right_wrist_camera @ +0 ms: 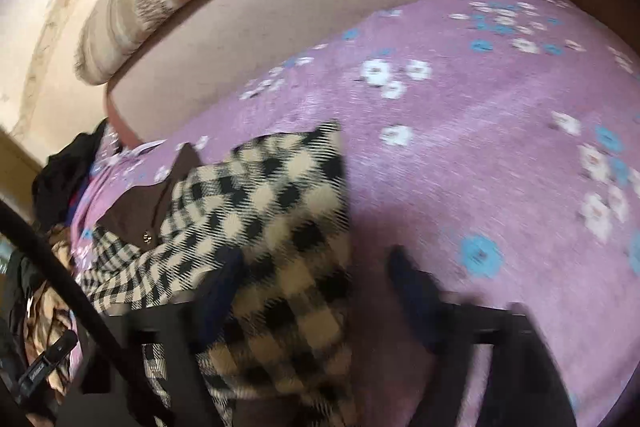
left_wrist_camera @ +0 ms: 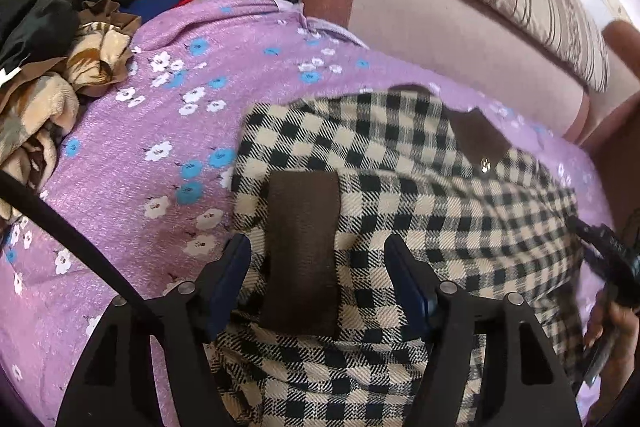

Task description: Fold large clothes

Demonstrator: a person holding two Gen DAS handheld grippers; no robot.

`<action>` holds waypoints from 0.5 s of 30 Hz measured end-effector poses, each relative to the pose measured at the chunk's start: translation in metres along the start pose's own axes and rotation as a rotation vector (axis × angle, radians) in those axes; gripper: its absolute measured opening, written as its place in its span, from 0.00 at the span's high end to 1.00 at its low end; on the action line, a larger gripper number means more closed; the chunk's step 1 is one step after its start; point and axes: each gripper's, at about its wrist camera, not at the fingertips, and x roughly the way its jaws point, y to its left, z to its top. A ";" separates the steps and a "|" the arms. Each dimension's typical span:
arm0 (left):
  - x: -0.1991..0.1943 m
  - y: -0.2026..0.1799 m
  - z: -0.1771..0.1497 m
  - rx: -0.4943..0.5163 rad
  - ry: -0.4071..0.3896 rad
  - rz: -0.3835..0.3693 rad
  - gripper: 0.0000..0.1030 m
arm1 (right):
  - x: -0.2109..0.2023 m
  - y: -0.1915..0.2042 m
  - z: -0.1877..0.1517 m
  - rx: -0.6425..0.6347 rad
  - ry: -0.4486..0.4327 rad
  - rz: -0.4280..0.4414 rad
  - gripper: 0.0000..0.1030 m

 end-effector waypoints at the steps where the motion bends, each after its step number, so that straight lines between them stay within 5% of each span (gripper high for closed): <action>1: 0.003 -0.001 0.000 0.005 0.005 0.003 0.34 | 0.003 0.003 0.001 -0.023 0.008 0.005 0.89; 7: 0.024 -0.007 -0.005 0.037 0.061 0.039 0.34 | -0.037 0.008 0.000 -0.077 -0.042 -0.135 0.98; 10: 0.031 -0.014 -0.007 0.086 0.068 0.075 0.33 | -0.027 0.001 -0.005 -0.104 -0.009 -0.238 1.00; 14: 0.025 -0.011 -0.009 0.072 0.063 0.061 0.33 | -0.030 -0.035 -0.005 0.168 0.023 -0.052 0.98; 15: 0.021 -0.009 -0.009 0.059 0.061 0.047 0.33 | -0.037 -0.036 -0.003 0.174 0.006 -0.039 0.89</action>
